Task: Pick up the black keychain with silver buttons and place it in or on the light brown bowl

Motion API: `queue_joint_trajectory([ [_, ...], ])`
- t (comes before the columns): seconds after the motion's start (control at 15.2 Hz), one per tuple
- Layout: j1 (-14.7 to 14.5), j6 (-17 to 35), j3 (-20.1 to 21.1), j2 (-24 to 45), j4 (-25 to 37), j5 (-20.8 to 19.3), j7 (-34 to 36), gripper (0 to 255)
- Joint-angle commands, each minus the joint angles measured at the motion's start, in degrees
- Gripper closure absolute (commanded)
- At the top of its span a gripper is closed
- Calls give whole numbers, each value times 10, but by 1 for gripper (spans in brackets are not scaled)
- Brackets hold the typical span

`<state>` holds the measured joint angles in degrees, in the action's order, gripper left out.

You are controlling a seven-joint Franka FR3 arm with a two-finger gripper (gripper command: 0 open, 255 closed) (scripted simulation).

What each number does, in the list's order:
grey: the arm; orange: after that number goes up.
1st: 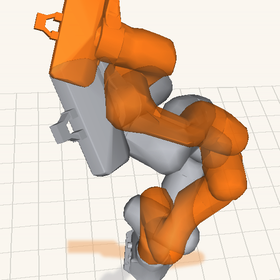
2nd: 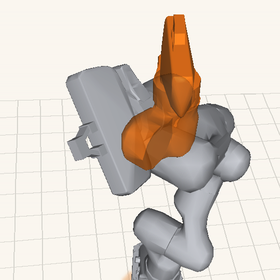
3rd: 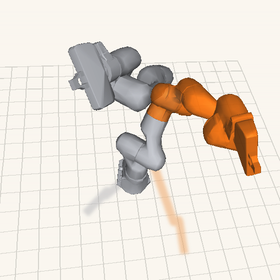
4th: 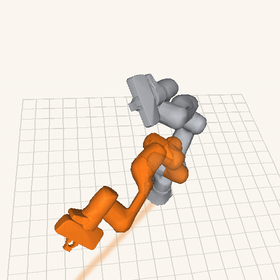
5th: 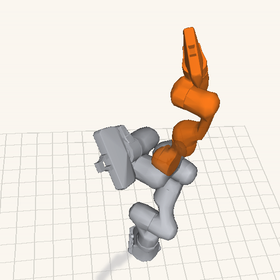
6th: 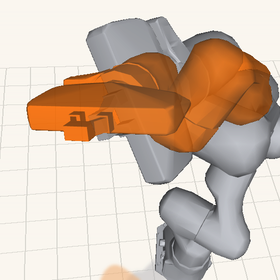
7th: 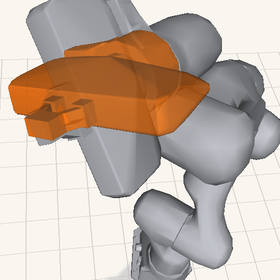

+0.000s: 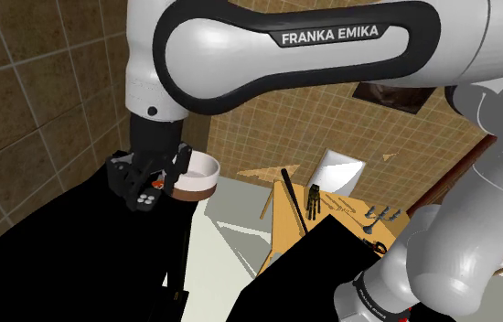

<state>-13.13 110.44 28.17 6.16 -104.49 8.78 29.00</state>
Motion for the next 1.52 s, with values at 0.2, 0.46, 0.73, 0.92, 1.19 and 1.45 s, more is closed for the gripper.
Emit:
queue_joint_trajectory([
  [0.2,1,-37,0,-6,32,1,5,255],
  [0.46,8,-59,-6,-8,50,1,-6,255],
  [0.73,37,-80,-29,-4,66,1,-54,255],
  [0.92,57,-98,-45,5,85,-2,-88,255],
  [1.19,82,-123,-67,26,122,-10,-131,255],
  [1.45,101,-138,-82,49,153,-17,-164,255],
])
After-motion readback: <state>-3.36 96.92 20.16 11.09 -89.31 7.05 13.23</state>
